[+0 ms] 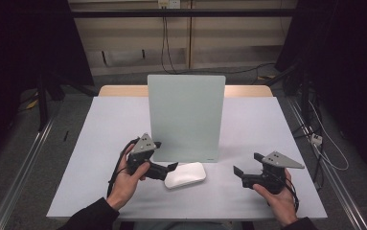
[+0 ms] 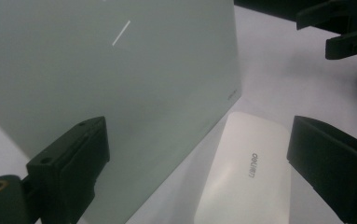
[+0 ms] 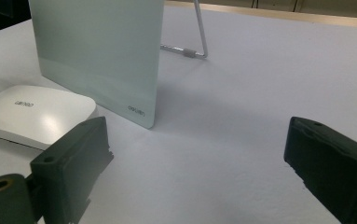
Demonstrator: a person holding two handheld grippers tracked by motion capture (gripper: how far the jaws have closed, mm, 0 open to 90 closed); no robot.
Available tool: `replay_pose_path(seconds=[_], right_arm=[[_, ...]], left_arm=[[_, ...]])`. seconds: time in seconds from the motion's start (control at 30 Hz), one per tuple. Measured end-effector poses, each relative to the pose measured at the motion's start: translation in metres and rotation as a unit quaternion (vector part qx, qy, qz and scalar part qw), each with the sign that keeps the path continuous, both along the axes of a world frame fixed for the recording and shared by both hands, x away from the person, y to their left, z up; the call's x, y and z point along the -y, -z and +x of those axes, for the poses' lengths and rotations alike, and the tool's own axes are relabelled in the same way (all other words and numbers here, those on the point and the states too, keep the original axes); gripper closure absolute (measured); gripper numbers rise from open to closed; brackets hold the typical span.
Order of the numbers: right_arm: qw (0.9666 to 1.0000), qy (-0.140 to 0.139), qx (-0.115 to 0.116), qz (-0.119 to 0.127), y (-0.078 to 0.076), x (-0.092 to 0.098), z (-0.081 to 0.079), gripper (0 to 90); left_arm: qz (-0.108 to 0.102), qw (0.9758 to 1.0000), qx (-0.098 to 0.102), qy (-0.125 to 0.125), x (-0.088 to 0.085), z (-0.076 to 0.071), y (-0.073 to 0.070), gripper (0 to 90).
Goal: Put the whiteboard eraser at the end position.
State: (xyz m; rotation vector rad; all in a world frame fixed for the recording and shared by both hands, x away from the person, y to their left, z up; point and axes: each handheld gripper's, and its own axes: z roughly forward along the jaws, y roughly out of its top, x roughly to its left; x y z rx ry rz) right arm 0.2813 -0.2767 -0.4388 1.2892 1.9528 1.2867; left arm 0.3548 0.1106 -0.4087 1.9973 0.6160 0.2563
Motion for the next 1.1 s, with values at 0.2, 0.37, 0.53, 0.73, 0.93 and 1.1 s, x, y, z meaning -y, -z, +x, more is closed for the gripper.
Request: replay_pose_path(seconds=[0.2, 0.37, 0.53, 0.73, 0.93, 1.1], right_arm=[[1.0000, 0.001, -0.002, -0.002, 0.000, -0.001, 0.000, 6.5], [1.0000, 0.001, -0.003, -0.002, 0.000, -0.001, 0.000, 6.5], [1.0000, 0.001, -0.002, -0.002, 0.000, -0.001, 0.000, 6.5], [1.0000, 0.001, -0.003, -0.003, 0.000, -0.001, -0.001, 6.5], [1.0000, 0.002, -0.003, -0.005, 0.001, -0.001, -0.001, 6.5], [1.0000, 0.004, -0.003, -0.003, 0.000, -0.001, 0.000, 6.6]], left_arm=[[0.004, 0.9996, -0.003, -0.028, -0.021, -0.004, 0.001, 5.5], [0.002, 0.9993, -0.001, -0.037, -0.036, -0.009, 0.004, 5.3], [0.000, 0.9980, -0.001, -0.063, -0.051, -0.015, 0.005, 5.1], [-0.013, 0.9971, 0.001, -0.075, -0.068, -0.021, 0.006, 5.1], [-0.009, 0.9962, 0.008, -0.087, -0.079, -0.025, 0.012, 5.1], [-0.019, 0.9950, 0.010, -0.097, -0.082, -0.023, 0.017, 5.1]])
